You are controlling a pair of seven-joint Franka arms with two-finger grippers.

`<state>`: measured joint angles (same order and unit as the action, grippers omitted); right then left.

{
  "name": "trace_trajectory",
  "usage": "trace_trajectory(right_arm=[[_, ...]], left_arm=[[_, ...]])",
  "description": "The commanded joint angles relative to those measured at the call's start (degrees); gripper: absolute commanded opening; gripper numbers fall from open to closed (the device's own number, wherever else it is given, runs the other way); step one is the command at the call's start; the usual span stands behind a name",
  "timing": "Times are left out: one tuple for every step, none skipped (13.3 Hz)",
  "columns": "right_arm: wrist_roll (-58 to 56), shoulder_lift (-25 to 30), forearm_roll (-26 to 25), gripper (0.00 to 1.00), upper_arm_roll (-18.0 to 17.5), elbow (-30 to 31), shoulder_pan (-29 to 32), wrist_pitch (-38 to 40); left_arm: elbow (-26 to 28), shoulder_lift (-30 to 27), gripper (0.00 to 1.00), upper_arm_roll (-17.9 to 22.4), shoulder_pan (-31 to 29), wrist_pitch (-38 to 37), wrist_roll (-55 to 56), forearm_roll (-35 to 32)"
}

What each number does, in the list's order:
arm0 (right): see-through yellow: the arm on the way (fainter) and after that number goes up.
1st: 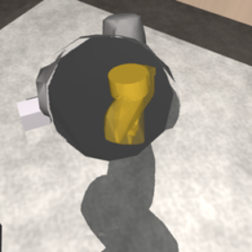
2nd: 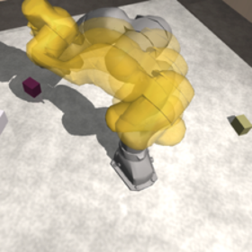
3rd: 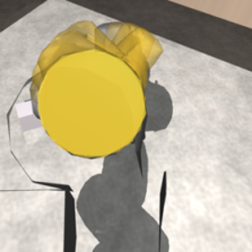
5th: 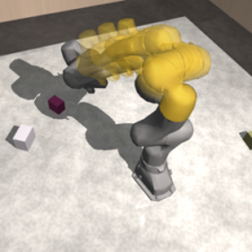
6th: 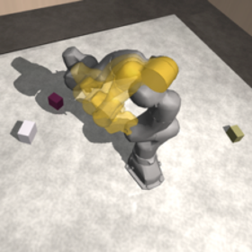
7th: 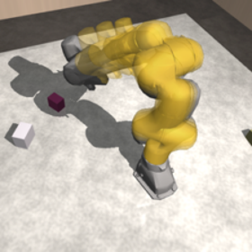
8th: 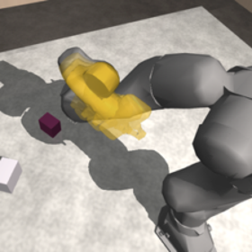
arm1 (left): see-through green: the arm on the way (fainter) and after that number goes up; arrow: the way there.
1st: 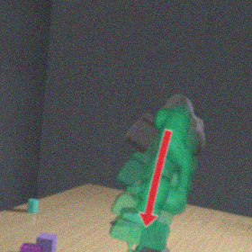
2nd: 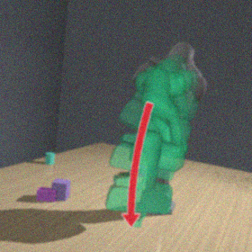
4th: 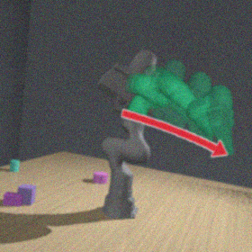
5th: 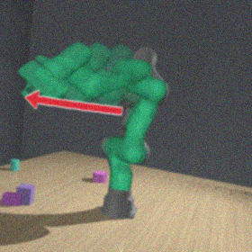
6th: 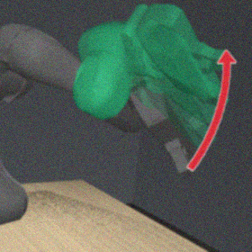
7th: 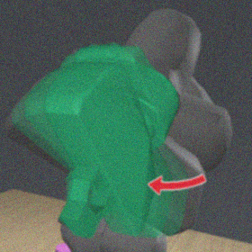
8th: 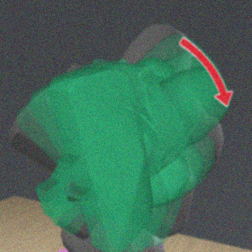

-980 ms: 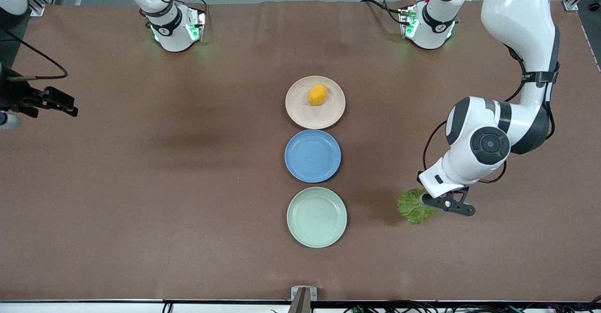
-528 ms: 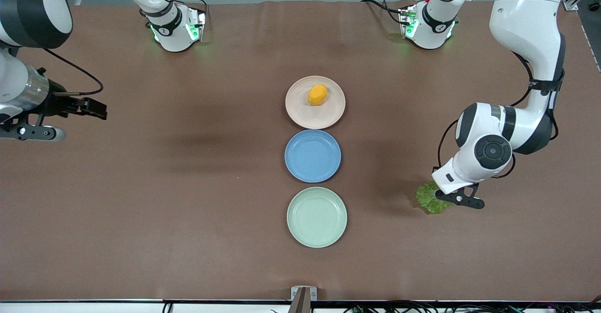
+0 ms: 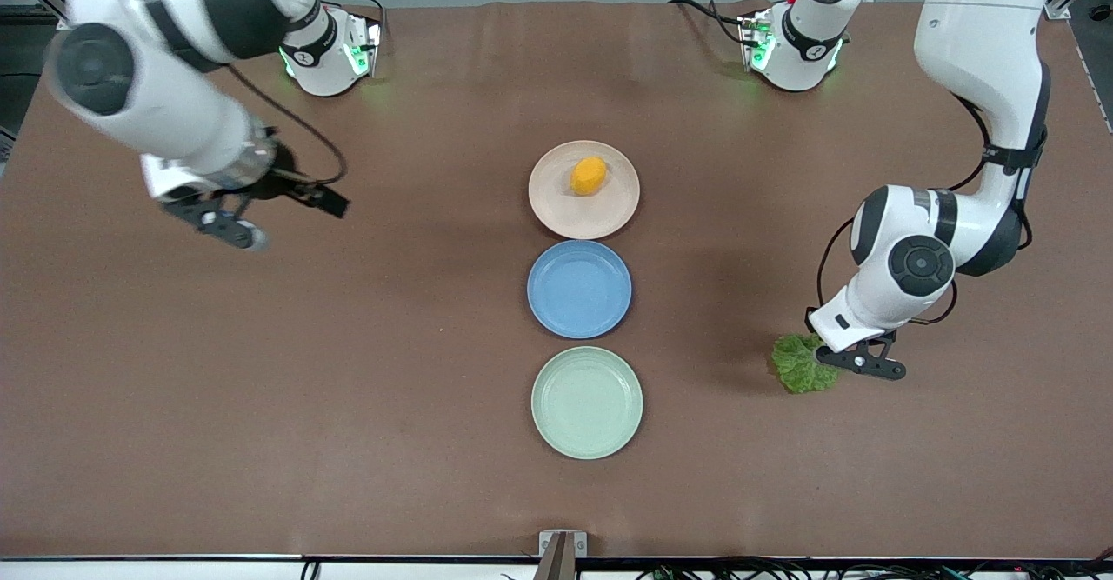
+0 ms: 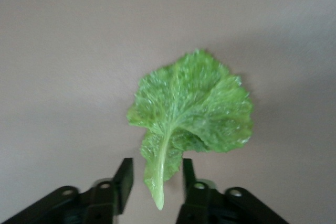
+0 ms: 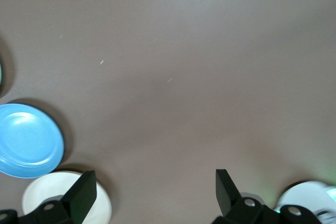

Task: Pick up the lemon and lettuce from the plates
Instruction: 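Release the lettuce on the table while the right gripper reaches the lemon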

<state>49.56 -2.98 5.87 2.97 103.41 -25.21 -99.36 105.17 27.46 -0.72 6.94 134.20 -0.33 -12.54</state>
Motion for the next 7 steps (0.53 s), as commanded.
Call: trace_trajectory(right_arm=[[15.2,2.7,0.6,1.0,0.0,9.2,-10.0,-10.7],[20.2,2.5,0.6,1.0,0.0,10.4,-13.8,-14.9],[26.1,0.9,0.6,1.0,0.1,10.7,-17.8,-18.5],[31.6,-1.4,0.5,1.0,0.1,10.6,-21.1,-21.0],[36.3,-3.7,0.2,1.0,0.1,10.6,-24.2,-23.6],[39.5,-5.9,-0.1,1.0,0.1,10.5,-26.6,-25.8],[42.6,-8.2,-0.2,1.0,0.2,10.2,-29.2,-28.1]], left_arm=[[-1.7,-5.1,1.0,-0.3,-0.1,-5.4,0.2,-1.7],[-4.9,-6.0,1.0,-0.3,0.0,-9.1,0.1,-1.7],[-9.3,-6.2,1.0,-0.4,0.0,-14.5,0.1,-1.7],[-15.1,-6.0,1.0,-0.4,0.0,-20.9,0.0,-1.6],[-20.0,-5.9,1.0,-0.4,-0.1,-25.4,0.0,-1.4],[-22.8,-6.0,1.0,-0.3,-0.5,-26.3,-0.3,-1.0],[-24.3,-6.4,1.0,-0.4,-0.9,-26.7,-1.1,-0.9]])
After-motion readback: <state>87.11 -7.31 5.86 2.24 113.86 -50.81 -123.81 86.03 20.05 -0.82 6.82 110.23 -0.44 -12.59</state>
